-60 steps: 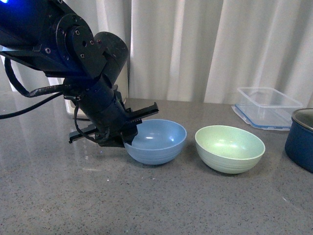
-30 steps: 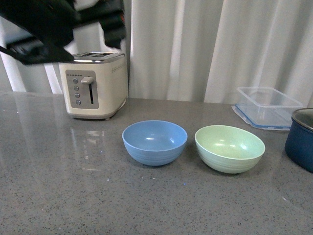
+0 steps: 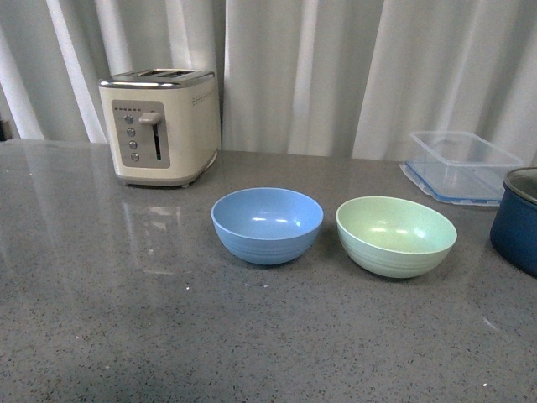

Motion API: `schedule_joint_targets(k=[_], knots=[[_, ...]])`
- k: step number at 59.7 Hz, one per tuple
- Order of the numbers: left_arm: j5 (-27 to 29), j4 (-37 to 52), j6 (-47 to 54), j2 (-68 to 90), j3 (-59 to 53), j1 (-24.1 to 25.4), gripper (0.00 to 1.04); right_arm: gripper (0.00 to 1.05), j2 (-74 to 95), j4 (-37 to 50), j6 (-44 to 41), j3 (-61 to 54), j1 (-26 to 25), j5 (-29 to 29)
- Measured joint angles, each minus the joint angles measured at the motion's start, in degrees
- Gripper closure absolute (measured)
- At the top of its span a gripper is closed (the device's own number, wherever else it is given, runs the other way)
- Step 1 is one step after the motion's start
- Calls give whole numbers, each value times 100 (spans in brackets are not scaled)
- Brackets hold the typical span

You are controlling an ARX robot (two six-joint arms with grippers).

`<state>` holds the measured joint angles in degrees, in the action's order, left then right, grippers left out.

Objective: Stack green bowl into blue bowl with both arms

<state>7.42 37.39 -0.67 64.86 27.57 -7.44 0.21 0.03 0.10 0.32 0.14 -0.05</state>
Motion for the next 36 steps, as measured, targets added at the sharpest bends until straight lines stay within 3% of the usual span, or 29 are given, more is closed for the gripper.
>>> schedule_joint_targets(k=[19, 23, 36], knots=[[-315, 225, 22, -1058, -1362, 313, 101, 10, 0, 0, 0, 0, 0, -2], [-675, 223, 24, -1279, -1554, 553, 101, 10, 0, 0, 0, 0, 0, -2], [-723, 17, 22, -1928, -1996, 734, 101, 10, 0, 0, 0, 0, 0, -2]])
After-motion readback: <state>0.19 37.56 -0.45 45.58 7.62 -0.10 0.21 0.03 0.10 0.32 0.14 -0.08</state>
